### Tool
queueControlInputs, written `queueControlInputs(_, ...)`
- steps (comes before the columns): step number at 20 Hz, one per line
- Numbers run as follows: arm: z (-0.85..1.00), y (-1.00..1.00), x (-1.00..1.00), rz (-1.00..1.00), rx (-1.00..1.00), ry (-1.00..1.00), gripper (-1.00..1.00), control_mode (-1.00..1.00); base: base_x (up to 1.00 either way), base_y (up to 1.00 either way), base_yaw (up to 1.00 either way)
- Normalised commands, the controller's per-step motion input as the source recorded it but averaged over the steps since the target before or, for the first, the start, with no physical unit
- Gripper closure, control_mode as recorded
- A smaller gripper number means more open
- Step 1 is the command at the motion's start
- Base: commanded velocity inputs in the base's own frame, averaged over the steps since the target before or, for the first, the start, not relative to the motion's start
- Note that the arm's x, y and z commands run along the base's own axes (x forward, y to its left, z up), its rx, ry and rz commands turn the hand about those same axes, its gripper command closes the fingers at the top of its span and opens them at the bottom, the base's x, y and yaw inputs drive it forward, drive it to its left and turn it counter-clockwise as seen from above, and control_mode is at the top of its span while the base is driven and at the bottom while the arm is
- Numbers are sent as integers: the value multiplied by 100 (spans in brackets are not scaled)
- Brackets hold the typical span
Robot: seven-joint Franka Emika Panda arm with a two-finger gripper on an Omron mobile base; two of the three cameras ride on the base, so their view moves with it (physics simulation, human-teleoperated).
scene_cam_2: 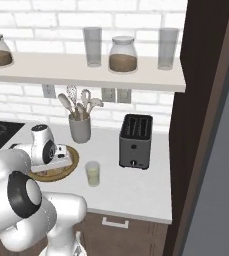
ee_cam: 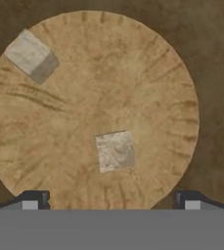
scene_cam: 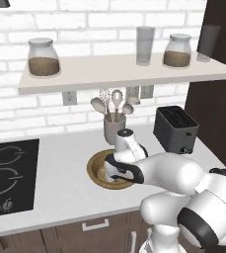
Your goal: Grab a lemon wedge from the fridge and one ice cube from the ice bowl, and put them in the glass of lemonade.
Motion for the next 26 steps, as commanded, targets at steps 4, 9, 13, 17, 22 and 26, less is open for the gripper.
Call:
queueControlInputs(4,-16,-1,21,0,0,-8,-100,-100,0,0,0)
queueControlInputs(9,-1,3,28,-3,0,-2,-100,-100,0,0,0)
queueControlInputs(13,-1,0,3,0,0,0,-100,-100,0,0,0)
queueControlInputs(17,0,0,0,0,0,0,-100,-100,0,0,0)
queueControlInputs(22,-4,0,0,0,0,0,100,-100,0,0,0)
queueControlInputs(26,-3,0,-12,0,0,0,100,-100,0,0,0)
